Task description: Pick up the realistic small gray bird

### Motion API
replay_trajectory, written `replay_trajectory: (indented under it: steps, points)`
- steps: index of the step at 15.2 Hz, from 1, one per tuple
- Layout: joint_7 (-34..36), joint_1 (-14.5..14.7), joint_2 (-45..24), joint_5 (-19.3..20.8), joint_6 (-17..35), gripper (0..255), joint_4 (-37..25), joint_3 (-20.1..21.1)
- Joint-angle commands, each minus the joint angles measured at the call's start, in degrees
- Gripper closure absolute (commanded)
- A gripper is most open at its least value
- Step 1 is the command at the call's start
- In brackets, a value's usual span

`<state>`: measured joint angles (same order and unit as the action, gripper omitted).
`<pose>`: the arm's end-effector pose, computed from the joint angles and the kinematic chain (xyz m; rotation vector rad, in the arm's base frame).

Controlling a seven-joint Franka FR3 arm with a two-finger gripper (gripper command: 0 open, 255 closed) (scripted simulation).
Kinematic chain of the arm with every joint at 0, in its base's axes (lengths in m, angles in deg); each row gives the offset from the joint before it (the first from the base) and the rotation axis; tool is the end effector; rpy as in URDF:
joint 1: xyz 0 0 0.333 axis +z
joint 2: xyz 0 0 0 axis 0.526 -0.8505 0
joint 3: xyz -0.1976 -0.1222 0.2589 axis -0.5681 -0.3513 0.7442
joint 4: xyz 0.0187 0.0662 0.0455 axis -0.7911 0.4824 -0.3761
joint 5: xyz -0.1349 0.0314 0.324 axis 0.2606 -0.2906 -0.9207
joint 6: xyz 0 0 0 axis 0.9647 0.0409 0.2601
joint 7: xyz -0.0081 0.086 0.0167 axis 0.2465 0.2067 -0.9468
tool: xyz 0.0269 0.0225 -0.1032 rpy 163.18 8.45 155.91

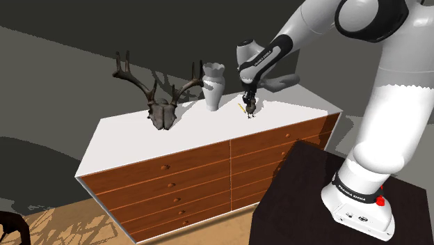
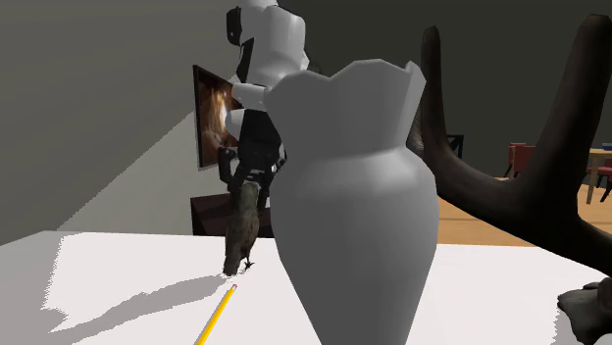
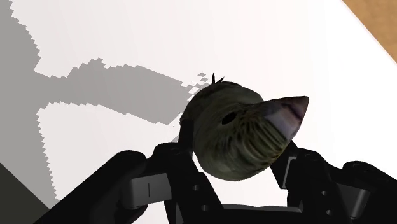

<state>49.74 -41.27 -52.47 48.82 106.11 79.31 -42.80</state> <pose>0.5168 -0.1701 0.3830 2.9059 0.1729 -0.0412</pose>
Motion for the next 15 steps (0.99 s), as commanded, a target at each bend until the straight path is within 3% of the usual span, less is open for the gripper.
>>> replay_trajectory:
  steps: [1, 15]
  points:
    - [-0.3, 0.1, 0.8, -0.2, -1.3, 255, -0.5, 0.1]
    - [-2.3, 0.3, 5.7, -1.1, -9.8, 255, -4.3, 0.3]
